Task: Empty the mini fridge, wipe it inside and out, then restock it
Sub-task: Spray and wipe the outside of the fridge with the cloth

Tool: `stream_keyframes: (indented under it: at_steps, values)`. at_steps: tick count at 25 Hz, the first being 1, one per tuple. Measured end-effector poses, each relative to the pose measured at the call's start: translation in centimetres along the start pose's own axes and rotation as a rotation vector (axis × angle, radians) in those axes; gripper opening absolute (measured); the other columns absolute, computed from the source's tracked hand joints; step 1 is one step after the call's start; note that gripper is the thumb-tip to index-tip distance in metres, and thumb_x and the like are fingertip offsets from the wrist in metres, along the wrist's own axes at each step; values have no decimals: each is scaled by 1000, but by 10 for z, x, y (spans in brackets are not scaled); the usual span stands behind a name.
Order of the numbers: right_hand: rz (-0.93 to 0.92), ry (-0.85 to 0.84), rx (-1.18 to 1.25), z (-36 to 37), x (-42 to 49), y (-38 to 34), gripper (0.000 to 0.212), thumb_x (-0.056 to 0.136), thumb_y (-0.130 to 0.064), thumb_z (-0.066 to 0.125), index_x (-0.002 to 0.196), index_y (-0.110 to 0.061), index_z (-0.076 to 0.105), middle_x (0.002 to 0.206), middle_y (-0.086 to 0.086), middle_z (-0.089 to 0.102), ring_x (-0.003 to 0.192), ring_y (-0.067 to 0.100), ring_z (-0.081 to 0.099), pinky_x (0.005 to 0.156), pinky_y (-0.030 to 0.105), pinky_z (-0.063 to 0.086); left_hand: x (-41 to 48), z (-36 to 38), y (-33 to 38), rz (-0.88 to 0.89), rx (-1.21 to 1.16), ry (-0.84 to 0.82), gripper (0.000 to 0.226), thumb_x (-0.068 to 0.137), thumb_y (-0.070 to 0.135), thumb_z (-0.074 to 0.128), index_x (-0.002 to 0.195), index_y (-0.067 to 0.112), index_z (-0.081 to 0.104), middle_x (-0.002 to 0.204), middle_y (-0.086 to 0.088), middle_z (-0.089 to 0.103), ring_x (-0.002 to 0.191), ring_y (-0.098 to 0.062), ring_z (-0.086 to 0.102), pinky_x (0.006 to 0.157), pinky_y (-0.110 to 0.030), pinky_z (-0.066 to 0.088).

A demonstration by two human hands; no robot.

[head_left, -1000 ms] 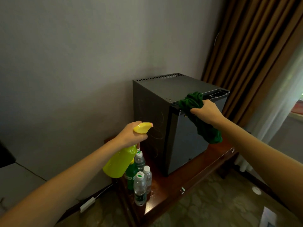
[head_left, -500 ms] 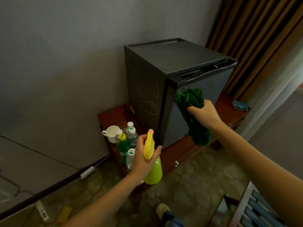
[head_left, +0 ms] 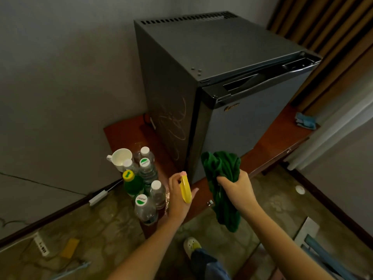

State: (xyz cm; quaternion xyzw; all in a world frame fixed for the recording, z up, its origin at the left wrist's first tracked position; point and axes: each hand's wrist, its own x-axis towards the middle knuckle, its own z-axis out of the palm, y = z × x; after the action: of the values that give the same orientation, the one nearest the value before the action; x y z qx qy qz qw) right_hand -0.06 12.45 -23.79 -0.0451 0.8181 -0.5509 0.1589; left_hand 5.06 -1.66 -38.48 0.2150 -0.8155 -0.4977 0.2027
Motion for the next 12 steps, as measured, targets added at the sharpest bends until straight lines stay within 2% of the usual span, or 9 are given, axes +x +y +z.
stream_keyframes:
  at_steps: [2, 4, 7, 9, 12]
  values:
    - [9, -52, 1, 2, 6, 3, 5, 83, -9, 63, 85, -14, 62, 75, 0, 70, 69, 15, 70, 61, 28, 53, 4, 3, -10, -2, -16, -1, 67, 68, 19, 85, 122, 9, 47, 121, -2, 45, 110, -6, 44, 91, -2, 33]
    - [35, -103, 16, 8, 11, 1, 5, 84, -7, 62, 86, -11, 62, 74, 2, 70, 69, 17, 70, 61, 29, 54, 9, 3, -18, -25, -33, 6, 69, 66, 15, 85, 122, 8, 46, 122, -7, 46, 109, -7, 47, 90, -3, 35]
    - [87, -182, 74, 20, 16, -8, 2, 84, -2, 59, 86, 0, 60, 74, 15, 68, 69, 27, 69, 63, 38, 56, 8, -5, -20, -35, -57, -5, 72, 67, 9, 83, 125, 16, 42, 125, -3, 44, 112, -6, 46, 94, -5, 35]
    - [155, -222, 152, 29, 17, -13, 9, 84, -1, 58, 91, 6, 59, 84, 26, 67, 77, 37, 67, 72, 47, 55, 0, -11, -19, -57, -59, -42, 80, 68, 6, 81, 132, 22, 35, 132, 2, 42, 120, -8, 44, 99, -7, 33]
    - [242, -260, 237, 39, 15, -21, 15, 85, -2, 59, 99, 3, 59, 91, 27, 68, 84, 39, 67, 80, 51, 53, -13, -17, -16, -118, -25, -111, 92, 72, 5, 78, 143, 23, 23, 144, 5, 33, 134, -6, 29, 106, -3, 20]
